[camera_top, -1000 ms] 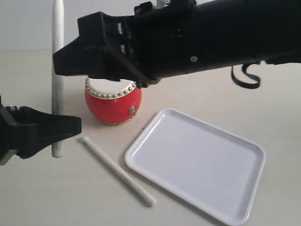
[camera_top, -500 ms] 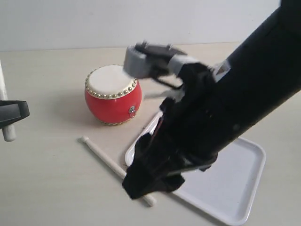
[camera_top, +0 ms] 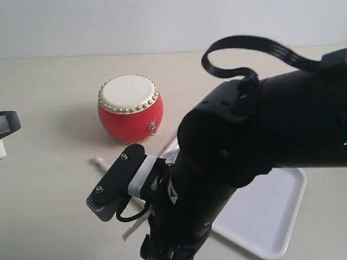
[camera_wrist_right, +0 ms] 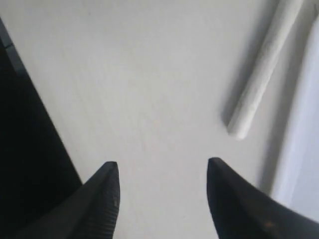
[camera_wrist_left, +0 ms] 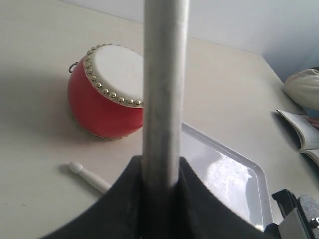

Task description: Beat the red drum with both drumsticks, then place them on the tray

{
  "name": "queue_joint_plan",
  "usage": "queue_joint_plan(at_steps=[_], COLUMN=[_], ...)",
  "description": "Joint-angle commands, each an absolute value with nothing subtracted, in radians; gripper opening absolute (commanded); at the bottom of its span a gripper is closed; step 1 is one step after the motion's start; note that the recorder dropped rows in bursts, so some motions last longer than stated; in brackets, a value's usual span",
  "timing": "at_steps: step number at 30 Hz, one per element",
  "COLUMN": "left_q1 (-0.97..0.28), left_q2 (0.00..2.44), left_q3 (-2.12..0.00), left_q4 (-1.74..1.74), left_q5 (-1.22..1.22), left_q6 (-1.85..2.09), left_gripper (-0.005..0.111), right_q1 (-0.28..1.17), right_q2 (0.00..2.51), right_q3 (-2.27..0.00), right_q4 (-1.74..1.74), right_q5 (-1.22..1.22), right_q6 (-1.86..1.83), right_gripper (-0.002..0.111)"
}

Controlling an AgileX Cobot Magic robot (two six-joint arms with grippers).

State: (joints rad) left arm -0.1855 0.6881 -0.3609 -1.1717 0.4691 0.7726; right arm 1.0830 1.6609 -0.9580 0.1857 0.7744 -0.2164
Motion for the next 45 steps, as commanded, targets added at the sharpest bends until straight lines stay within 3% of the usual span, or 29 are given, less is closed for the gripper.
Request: queue_joint_plan(at_steps=[1,8,23,45], left_q1=[-0.182,-0.182,-0.182,-0.182], left_q2=[0.68,0.68,0.68,0.68], left_q3=[-0.358,-0.358,-0.358,-0.358], left_q4=[-1.16,-1.156,-1.156,-1.156], left_q5=[0.453,0.438,0.435,0.499], left_q6=[0.78,0.78,0.78,0.776], left_gripper=[0.0,0.0,0.0,0.0], right_q1=[1.088,1.085,1.056,1.056], right_q2=[1.684,1.712,1.865,1.955], right_q3=[-0.964,-0.971,-1.223,-1.226], right_q4=[0.116,0.095,0.16,0.011], right_q5=[0.682,0.622,1.001,0.867], right_q6=[-0.242,-0.049,0.024,0.045], right_gripper=[0.051,0.052,0.053,0.053])
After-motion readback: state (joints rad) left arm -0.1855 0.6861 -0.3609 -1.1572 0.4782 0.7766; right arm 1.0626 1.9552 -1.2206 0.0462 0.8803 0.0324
